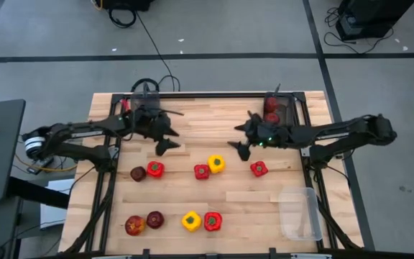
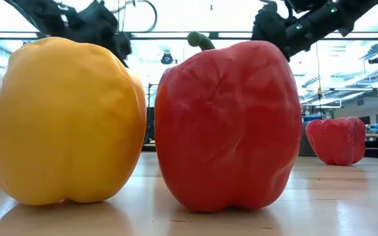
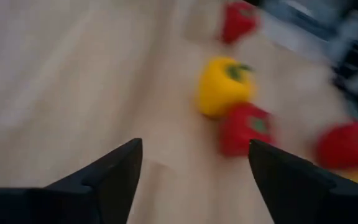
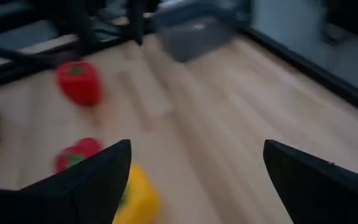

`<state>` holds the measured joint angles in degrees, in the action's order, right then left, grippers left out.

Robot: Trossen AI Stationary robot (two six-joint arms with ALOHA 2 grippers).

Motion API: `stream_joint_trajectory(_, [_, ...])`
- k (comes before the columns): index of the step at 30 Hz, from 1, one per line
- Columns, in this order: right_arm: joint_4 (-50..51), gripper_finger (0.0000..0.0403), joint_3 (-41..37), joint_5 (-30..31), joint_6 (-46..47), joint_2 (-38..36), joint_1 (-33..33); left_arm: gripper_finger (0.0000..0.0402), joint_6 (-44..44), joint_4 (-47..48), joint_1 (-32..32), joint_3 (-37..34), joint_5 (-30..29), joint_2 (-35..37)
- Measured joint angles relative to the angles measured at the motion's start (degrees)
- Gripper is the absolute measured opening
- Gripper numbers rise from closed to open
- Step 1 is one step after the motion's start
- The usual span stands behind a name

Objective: Sort produce into baskets
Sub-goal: Put the top apple into the right dark gray bin

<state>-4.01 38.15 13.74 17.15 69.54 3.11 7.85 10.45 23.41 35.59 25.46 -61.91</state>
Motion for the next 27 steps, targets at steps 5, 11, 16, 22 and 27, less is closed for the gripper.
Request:
stream_joint_trajectory(5, [-11.0,0.0373,0.0,-1.6,-2.5,7.3,-3.0,0.0285,4.3,5.9,-6.2,0.1,4.7,6.7])
stream_joint_trajectory(11, [-20.0,0.0373,0.0,-1.4,-2.0,13.4,-4.1,0.0285,12.5,23.1,-13.6,0.1,-6.1,12.6])
stream_joint_trajectory(16, [-26.1,0.0373,0.0,-1.5,-2.0,17.8,-4.5,0.0285,23.7,41.9,-20.6,0.1,-17.8,14.0])
stream_joint_trajectory(22, [-32.4,0.0373,0.0,-4.8,-4.8,22.7,-4.5,0.0284,30.2,52.4,-25.8,0.0,-23.2,14.0])
stream_joint_trajectory(27, [-37.3,0.0373,0.0,-4.9,-3.3,25.4,-4.3,0.0294,30.1,51.9,-28.3,0.0,-22.6,13.9])
